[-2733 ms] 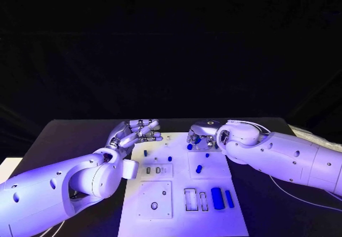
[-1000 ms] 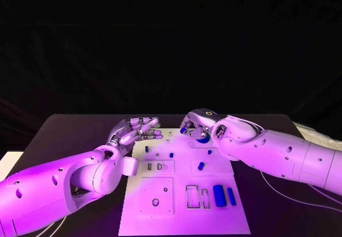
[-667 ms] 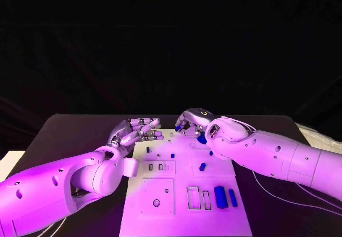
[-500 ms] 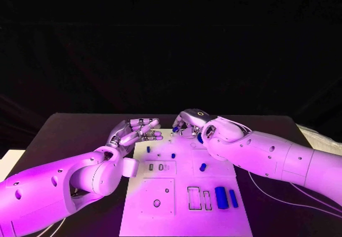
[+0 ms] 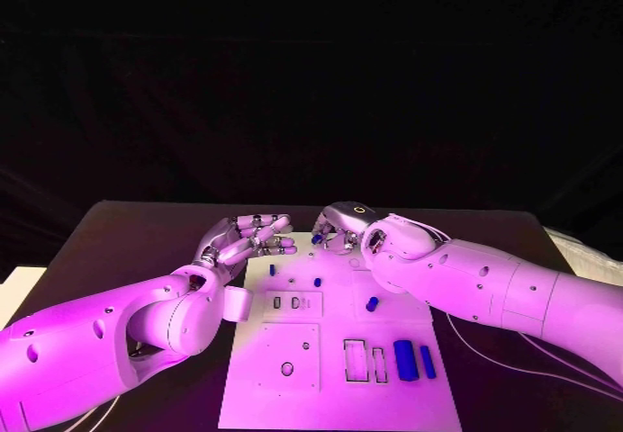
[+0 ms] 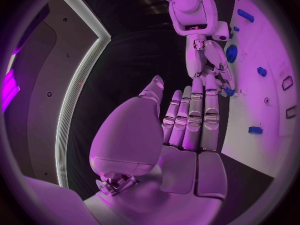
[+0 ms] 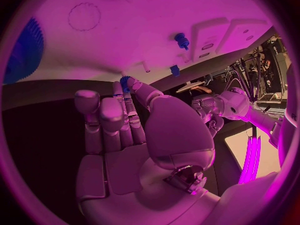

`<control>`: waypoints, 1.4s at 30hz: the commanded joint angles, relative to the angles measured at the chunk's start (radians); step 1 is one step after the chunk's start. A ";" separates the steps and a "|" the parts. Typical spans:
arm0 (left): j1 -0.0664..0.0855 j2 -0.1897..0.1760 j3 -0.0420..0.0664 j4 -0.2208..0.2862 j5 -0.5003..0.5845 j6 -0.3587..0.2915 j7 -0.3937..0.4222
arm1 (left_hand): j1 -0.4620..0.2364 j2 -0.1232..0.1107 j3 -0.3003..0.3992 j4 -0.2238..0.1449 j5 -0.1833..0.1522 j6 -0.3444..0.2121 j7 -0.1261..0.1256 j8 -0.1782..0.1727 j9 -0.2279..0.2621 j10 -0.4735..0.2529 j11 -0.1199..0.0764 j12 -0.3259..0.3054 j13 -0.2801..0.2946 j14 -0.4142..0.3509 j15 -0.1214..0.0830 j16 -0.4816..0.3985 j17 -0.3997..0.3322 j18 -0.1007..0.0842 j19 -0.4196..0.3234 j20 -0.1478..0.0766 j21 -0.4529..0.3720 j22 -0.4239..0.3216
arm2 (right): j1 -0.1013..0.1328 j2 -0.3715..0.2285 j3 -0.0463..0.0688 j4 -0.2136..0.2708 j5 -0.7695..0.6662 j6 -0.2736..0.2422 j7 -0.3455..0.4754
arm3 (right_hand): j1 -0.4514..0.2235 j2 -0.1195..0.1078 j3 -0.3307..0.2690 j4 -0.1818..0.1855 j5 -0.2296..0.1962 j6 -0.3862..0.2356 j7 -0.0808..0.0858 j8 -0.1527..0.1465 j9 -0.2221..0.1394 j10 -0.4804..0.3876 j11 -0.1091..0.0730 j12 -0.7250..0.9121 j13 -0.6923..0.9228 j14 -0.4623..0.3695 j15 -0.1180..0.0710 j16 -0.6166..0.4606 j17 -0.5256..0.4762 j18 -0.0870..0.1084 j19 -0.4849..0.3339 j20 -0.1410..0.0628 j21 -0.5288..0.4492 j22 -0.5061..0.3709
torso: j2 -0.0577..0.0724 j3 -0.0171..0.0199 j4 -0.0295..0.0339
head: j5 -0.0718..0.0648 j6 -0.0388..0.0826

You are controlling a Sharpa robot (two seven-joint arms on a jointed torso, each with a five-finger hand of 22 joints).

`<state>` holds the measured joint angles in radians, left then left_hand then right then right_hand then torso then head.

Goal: Assemble the parts on the task board

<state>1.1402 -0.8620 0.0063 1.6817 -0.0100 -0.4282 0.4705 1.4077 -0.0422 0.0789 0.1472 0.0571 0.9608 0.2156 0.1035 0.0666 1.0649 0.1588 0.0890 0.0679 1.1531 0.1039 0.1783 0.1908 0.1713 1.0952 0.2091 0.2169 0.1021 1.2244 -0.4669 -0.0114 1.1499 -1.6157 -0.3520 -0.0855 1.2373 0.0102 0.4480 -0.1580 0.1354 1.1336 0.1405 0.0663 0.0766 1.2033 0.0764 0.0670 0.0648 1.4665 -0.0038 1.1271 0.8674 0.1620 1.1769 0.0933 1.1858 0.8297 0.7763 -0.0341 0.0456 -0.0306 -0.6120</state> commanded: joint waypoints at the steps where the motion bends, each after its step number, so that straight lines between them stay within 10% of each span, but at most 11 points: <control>1: 0.002 0.001 0.001 0.003 -0.001 0.020 0.004 | -0.001 0.008 0.000 -0.008 -0.002 0.002 0.004 -0.005 -0.001 0.000 0.003 -0.003 -0.001 0.003 0.002 -0.004 0.001 0.010 0.007 0.000 0.001 -0.001 | -0.005 0.003 -0.003 -0.001 -0.030 0.042 -0.025 | -0.006 -0.004 0.006 0.002 0.001 0.006 0.001 0.005 0.003 -0.005 0.002 -0.004 -0.001 0.013 -0.003 0.007 0.000 -0.020 0.002 0.004 0.005 0.001 | 0.000 -0.0002 0.0002 | 0.000 -0.001; 17: 0.003 0.000 0.001 0.003 -0.001 0.025 0.000 | -0.001 0.008 0.000 -0.009 -0.002 0.001 0.004 -0.006 -0.001 -0.001 0.004 -0.004 -0.001 0.003 0.002 -0.005 0.001 0.010 0.007 -0.001 0.000 -0.002 | -0.006 0.004 -0.003 0.008 -0.064 0.002 -0.081 | -0.015 -0.025 0.013 0.015 0.008 0.000 0.004 0.000 0.002 -0.012 0.005 -0.005 -0.001 0.009 -0.001 0.009 -0.004 -0.020 -0.001 0.006 0.011 0.005 | 0.002 -0.0003 -0.0006 | 0.003 0.000; 23: 0.004 0.002 0.001 0.002 -0.001 0.027 -0.003 | -0.002 0.007 -0.001 -0.011 -0.002 0.000 0.005 -0.008 -0.001 -0.002 0.004 -0.006 -0.001 0.003 0.002 -0.006 0.003 0.010 0.008 -0.001 -0.001 -0.002 | -0.005 0.010 -0.003 0.003 -0.051 0.007 -0.076 | -0.019 -0.092 -0.004 0.027 -0.003 -0.160 0.032 -0.007 -0.014 -0.159 0.036 -0.006 -0.004 -0.027 0.025 -0.065 -0.113 -0.002 -0.068 0.028 -0.044 -0.090 | 0.002 -0.0011 0.0012 | 0.002 0.002; 30: 0.004 0.001 0.001 0.001 -0.001 0.031 -0.004 | -0.002 0.007 -0.002 -0.012 -0.002 -0.001 0.006 -0.009 -0.002 -0.003 0.005 -0.008 -0.001 0.003 0.002 -0.007 0.003 0.009 0.009 0.000 -0.002 -0.003 | -0.005 -0.005 -0.003 0.018 -0.038 0.000 -0.068 | -0.001 -0.100 -0.028 0.030 0.000 -0.185 0.034 -0.003 -0.011 -0.207 0.041 -0.002 -0.002 -0.030 0.028 -0.079 -0.132 0.000 -0.077 0.033 -0.056 -0.107 | 0.002 -0.0009 0.0003 | 0.004 0.003; 42: 0.004 -0.009 0.001 -0.007 -0.001 0.036 -0.006 | -0.002 0.008 -0.003 -0.015 -0.002 -0.004 0.007 -0.012 -0.002 -0.006 0.006 -0.011 -0.002 0.003 0.003 -0.009 0.005 0.009 0.009 0.000 -0.003 -0.003 | 0.005 -0.212 0.017 0.227 0.113 -0.009 -0.073 | -0.006 -0.111 -0.050 0.055 0.051 -0.138 0.028 0.000 -0.008 -0.050 0.019 0.070 0.014 -0.002 0.013 -0.016 -0.053 -0.009 -0.036 0.024 -0.019 -0.054 | -0.004 0.0017 -0.0138 | -0.002 0.008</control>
<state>1.1427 -0.8713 0.0063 1.6740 -0.0100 -0.4162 0.4616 1.4077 -0.0422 0.0760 0.1391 0.0571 0.9572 0.2192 0.0946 0.0658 1.0614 0.1623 0.0843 0.0672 1.1531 0.1038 0.1734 0.1947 0.1712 1.0952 0.2091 0.2169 0.1000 1.2260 -0.6661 0.0038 1.3598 -1.5927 -0.3675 -0.1495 1.2331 -0.0942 0.4000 -0.1032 0.1836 0.9979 0.1706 0.0657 0.0691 1.1361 0.1019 0.1316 0.0767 1.4584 0.0085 1.1035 0.8051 0.1622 1.1356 0.1182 1.1619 0.7686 0.7756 -0.0335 0.0383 -0.0306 -0.6036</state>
